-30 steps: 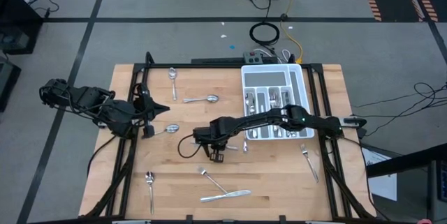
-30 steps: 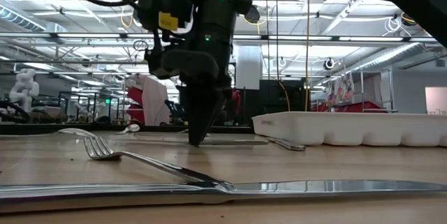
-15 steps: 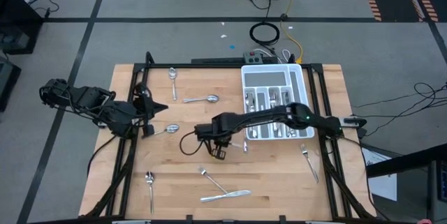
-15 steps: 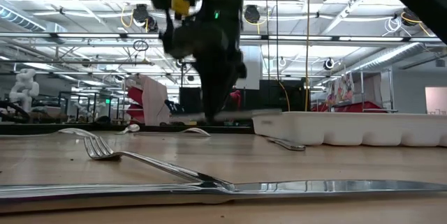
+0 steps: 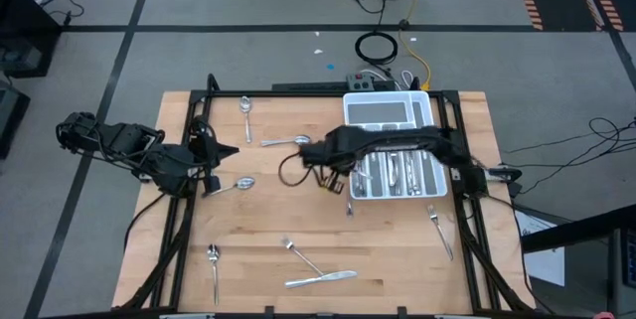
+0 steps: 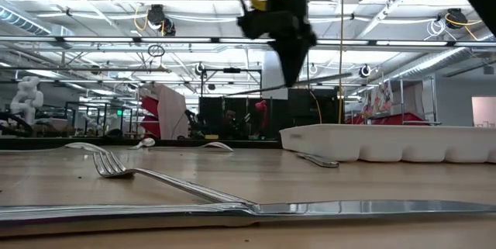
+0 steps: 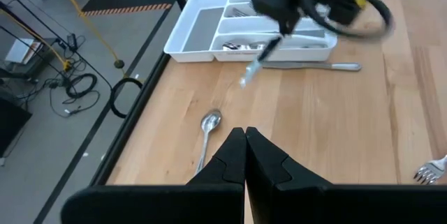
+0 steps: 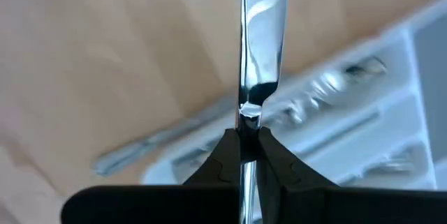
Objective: Sort silverware
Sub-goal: Put the silver knife into the white silverware tray
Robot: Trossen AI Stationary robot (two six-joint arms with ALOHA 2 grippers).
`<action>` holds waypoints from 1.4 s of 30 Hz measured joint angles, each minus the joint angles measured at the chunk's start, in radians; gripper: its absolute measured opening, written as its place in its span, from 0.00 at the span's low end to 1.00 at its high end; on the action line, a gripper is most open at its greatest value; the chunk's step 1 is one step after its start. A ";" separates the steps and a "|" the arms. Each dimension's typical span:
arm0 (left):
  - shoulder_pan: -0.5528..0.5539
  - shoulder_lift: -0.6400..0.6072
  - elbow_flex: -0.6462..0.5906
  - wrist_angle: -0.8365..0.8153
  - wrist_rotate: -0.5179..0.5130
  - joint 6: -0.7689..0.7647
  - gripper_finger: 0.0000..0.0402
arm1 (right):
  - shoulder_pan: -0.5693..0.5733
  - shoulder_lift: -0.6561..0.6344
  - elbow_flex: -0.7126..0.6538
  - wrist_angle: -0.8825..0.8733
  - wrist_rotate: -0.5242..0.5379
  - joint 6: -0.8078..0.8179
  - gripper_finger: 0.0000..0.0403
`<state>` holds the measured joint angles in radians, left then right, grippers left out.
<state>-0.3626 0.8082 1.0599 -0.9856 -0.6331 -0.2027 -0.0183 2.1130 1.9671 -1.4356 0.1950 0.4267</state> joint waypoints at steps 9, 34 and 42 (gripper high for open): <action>0.000 0.000 0.000 0.002 0.000 0.002 0.00 | -0.081 -0.469 -0.664 0.266 0.022 0.293 0.00; 0.000 0.001 -0.060 0.162 -0.031 0.000 0.00 | -0.140 -0.744 -1.186 0.402 0.090 0.883 0.00; 0.000 0.001 -0.106 0.195 -0.031 -0.001 0.00 | -0.137 -0.744 -1.198 0.413 0.087 0.867 0.11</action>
<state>-0.3622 0.8093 0.9538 -0.7905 -0.6643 -0.2035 -0.1555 1.3689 0.7689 -1.0229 0.2825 1.2934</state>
